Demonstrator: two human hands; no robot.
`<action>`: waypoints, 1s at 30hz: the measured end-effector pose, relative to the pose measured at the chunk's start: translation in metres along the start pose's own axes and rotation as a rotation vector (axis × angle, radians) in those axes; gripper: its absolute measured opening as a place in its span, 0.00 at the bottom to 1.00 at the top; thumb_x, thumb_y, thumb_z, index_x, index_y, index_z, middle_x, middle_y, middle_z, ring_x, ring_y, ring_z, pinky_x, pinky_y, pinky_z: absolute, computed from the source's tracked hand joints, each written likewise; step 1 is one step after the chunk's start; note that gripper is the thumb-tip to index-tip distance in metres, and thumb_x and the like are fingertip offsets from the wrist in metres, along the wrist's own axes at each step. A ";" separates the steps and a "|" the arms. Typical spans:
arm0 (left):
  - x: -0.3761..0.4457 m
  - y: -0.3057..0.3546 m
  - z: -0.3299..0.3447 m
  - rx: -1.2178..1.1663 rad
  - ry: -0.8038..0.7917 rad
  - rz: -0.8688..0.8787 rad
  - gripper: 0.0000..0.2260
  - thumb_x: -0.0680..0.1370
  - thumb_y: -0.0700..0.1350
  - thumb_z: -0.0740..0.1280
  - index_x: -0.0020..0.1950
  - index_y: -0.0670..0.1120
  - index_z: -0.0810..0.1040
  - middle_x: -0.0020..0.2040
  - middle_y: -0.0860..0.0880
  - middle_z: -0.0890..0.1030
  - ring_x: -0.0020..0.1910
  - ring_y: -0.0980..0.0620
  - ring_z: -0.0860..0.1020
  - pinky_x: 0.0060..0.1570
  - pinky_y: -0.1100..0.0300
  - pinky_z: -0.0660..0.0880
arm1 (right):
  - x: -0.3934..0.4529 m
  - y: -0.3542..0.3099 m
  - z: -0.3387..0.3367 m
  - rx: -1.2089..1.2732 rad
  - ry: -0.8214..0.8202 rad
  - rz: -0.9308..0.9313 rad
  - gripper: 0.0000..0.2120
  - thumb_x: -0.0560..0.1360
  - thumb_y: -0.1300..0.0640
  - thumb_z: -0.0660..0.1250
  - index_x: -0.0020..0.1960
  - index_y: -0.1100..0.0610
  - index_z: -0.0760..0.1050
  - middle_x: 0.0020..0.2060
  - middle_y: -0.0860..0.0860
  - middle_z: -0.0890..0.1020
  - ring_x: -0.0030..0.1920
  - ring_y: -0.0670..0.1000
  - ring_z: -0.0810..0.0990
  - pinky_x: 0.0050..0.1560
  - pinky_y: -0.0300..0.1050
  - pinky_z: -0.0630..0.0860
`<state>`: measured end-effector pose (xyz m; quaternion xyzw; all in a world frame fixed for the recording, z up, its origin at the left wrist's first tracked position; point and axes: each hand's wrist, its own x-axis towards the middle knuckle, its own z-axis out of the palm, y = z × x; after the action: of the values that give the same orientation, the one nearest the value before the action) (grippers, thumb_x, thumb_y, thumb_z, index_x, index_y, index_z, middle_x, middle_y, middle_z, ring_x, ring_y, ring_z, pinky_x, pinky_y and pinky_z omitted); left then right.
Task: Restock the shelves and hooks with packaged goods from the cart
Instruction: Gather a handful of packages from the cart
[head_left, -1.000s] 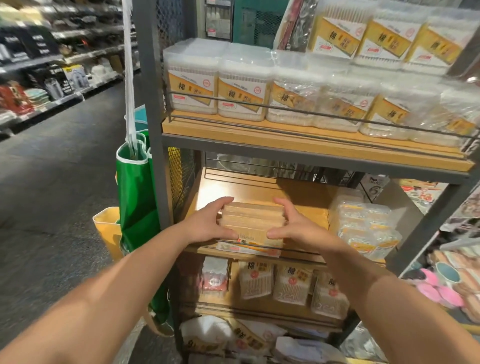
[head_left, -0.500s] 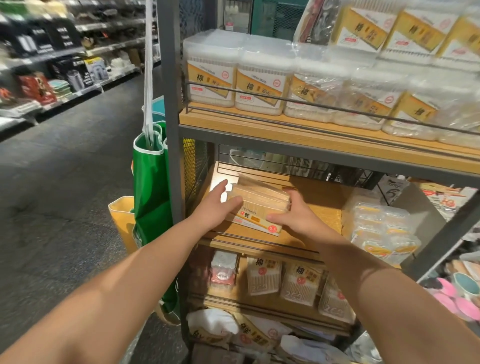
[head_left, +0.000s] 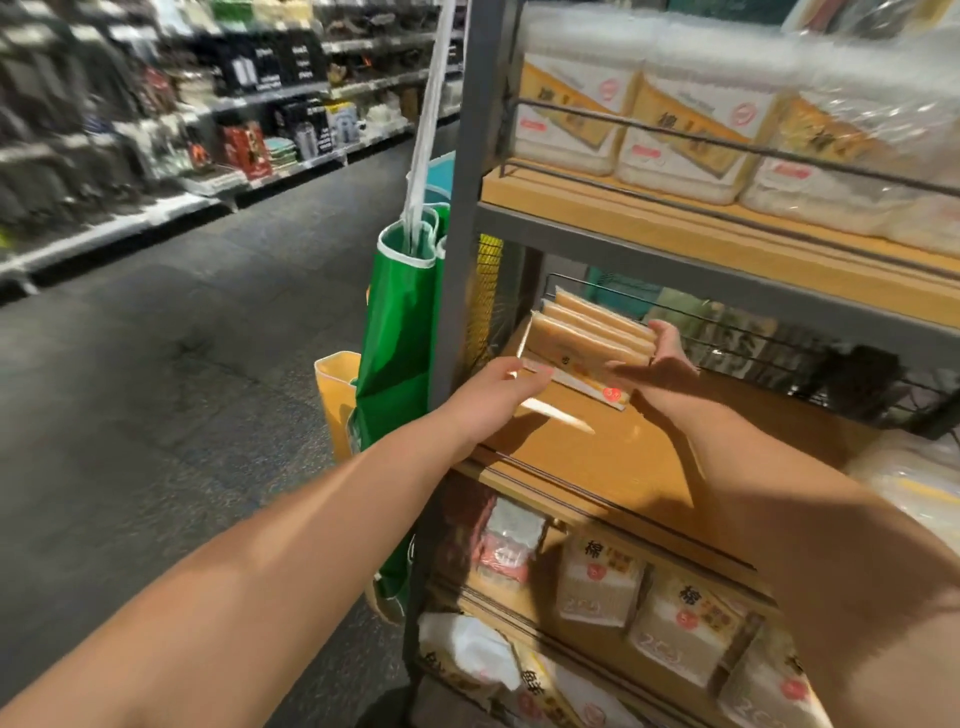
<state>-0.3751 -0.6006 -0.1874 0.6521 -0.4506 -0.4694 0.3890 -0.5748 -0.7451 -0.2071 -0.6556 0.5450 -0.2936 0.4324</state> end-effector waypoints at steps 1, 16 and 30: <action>0.001 0.001 0.001 -0.016 0.000 -0.012 0.26 0.81 0.56 0.62 0.77 0.51 0.62 0.74 0.49 0.67 0.68 0.49 0.69 0.60 0.57 0.65 | 0.009 -0.004 0.003 0.030 -0.013 0.012 0.46 0.68 0.63 0.77 0.77 0.52 0.53 0.65 0.53 0.69 0.65 0.54 0.71 0.58 0.46 0.72; 0.005 0.013 0.006 -0.158 0.050 -0.131 0.23 0.82 0.55 0.60 0.74 0.50 0.65 0.70 0.48 0.72 0.69 0.46 0.69 0.70 0.47 0.66 | 0.026 -0.015 0.032 0.071 0.191 0.029 0.44 0.72 0.57 0.75 0.79 0.57 0.51 0.75 0.56 0.64 0.74 0.57 0.64 0.70 0.53 0.68; -0.037 0.023 0.027 -0.048 -0.097 0.002 0.07 0.82 0.49 0.61 0.48 0.53 0.77 0.51 0.51 0.82 0.52 0.52 0.80 0.53 0.58 0.74 | -0.105 -0.013 0.006 0.067 0.016 0.126 0.26 0.74 0.48 0.71 0.69 0.53 0.70 0.64 0.50 0.76 0.59 0.50 0.77 0.57 0.47 0.79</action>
<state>-0.4117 -0.5746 -0.1631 0.6185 -0.4581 -0.5109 0.3828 -0.5880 -0.6417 -0.1893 -0.6028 0.5785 -0.2890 0.4674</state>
